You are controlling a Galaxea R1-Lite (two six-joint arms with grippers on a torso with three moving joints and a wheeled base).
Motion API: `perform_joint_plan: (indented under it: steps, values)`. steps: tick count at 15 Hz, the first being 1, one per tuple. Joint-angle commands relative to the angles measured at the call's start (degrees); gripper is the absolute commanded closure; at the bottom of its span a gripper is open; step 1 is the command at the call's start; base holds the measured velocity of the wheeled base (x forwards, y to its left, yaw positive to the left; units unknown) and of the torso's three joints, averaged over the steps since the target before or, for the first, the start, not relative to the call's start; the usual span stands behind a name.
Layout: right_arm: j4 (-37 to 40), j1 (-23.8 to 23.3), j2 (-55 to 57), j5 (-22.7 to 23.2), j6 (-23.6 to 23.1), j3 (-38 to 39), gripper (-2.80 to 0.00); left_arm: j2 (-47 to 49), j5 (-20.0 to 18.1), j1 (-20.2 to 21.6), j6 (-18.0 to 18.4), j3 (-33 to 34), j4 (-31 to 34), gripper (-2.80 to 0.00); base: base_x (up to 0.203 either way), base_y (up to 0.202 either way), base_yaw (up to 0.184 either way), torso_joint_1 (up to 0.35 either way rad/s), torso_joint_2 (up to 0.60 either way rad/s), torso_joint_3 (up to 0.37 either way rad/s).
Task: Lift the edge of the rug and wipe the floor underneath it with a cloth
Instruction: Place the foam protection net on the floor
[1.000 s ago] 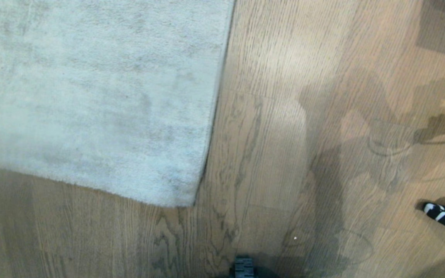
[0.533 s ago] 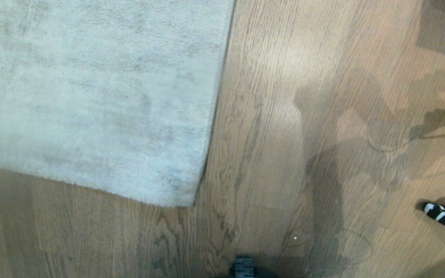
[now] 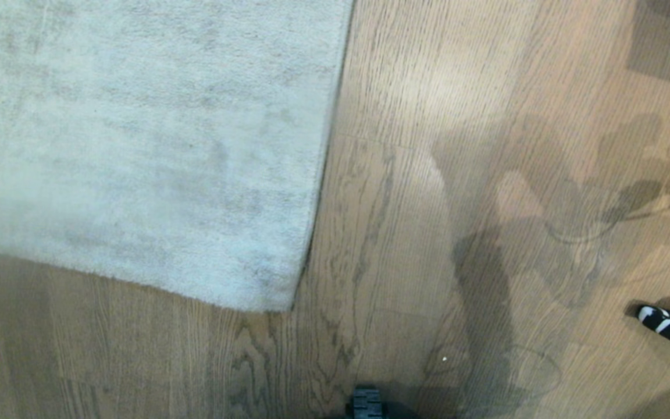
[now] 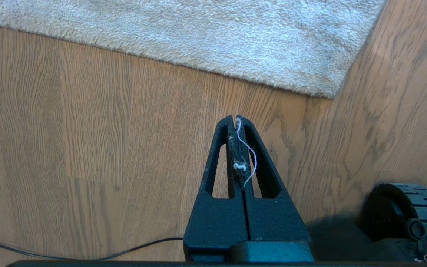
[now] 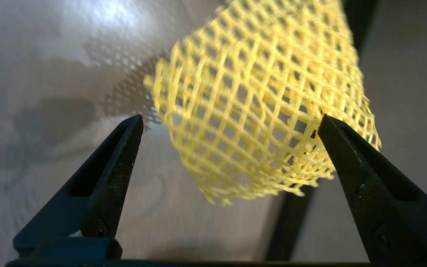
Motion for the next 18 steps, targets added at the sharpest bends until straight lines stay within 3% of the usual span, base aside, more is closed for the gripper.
perform_joint_plan:
  steps: [1, 2, 3, 4, 5, 6, 7, 8, 9, 10, 12, 13, 14, 16, 18]
  values:
    - [9.58, -3.57, -0.31, -3.21, -1.38, 0.54, -2.8, -0.02, 0.02, 0.01, -0.01, 0.0, 0.02, 0.0, 0.0, 0.0, 0.0, 0.0, 0.0, 0.0]
    - [9.7, -3.82, -0.53, -5.65, -3.0, -0.76, -2.8, -0.02, 0.02, 0.01, -0.01, 0.0, 0.02, 0.0, 0.0, 0.0, 0.0, 0.0, 0.0, 0.0]
    - [5.73, -3.61, -0.79, -4.95, -3.39, -1.98, -2.8, -0.02, 0.02, 0.01, -0.01, 0.0, 0.02, 0.0, 0.0, 0.0, 0.0, 0.0, 0.0, 0.0]
    - [-1.22, -2.97, -0.9, -1.52, -2.19, -3.01, -2.8, -0.02, 0.02, 0.01, -0.01, 0.0, 0.02, 0.0, 0.0, 0.0, 0.0, 0.0, 0.0, 0.0]
    - [-4.69, -2.65, -0.85, 2.69, 2.27, -2.48, -2.8, -0.02, 0.02, 0.01, -0.01, 0.0, 0.02, 0.0, 0.0, 0.0, 0.0, 0.0, 0.0, 0.0]
    - [-3.56, -2.85, -0.43, 3.15, 3.8, 0.09, -2.8, -0.02, 0.02, 0.01, -0.01, 0.0, 0.02, 0.0, 0.0, 0.0, 0.0, 0.0, 0.0, 0.0]
    - [0.71, -3.65, 0.31, 2.66, 3.15, 4.02, -2.8, -0.02, 0.02, 0.01, -0.01, 0.0, 0.02, 0.0, 0.0, 0.0, 0.0, 0.0, 0.0, 0.0]
    - [6.11, -4.32, 0.93, 1.19, -1.11, 6.15, -2.8, -0.02, 0.02, 0.01, -0.01, 0.0, 0.02, 0.0, 0.0, 0.0, 0.0, 0.0, 0.0, 0.0]
    - [7.01, -4.58, 1.13, 0.32, -5.89, 6.12, -2.8, -0.02, 0.02, 0.01, -0.01, 0.0, 0.02, 0.0, 0.0, 0.0, 0.0, 0.0, 0.0, 0.0]
    - [3.06, -4.13, 1.2, 0.92, -6.42, 5.15, -2.8, -0.02, 0.02, 0.01, -0.01, 0.0, 0.02, 0.0, 0.0, 0.0, 0.0, 0.0, 0.0, 0.0]
    - [-8.64, -2.64, 1.33, 6.42, 3.09, 4.16, -2.8, -0.02, 0.02, 0.01, -0.01, 0.0, 0.02, 0.0, 0.0, 0.0, 0.0, 0.0, 0.0, 0.0]
    - [-8.81, -2.42, 1.74, 7.77, 5.77, 6.61, -2.8, -0.02, 0.02, 0.01, -0.01, 0.0, 0.02, 0.0, 0.0, 0.0, 0.0, 0.0, 0.0, 0.0]
    - [-6.83, -2.33, 2.31, 8.02, 4.51, 10.37, -2.8, -0.02, 0.02, 0.01, -0.01, 0.0, 0.02, 0.0, 0.0, 0.0, 0.0, 0.0, 0.0, 0.0]
    - [0.06, -2.21, 3.85, 6.85, -3.98, 13.93, -2.8, -0.02, 0.02, 0.01, -0.01, 0.0, 0.02, 0.0, 0.0, 0.0, 0.0, 0.0, 0.0, 0.0]
    - [-0.33, -1.94, 4.06, 6.74, -4.34, 11.63, -2.8, -0.02, 0.02, 0.01, -0.01, 0.0, 0.02, 0.0, 0.0, 0.0, 0.0, 0.0, 0.0, 0.0]
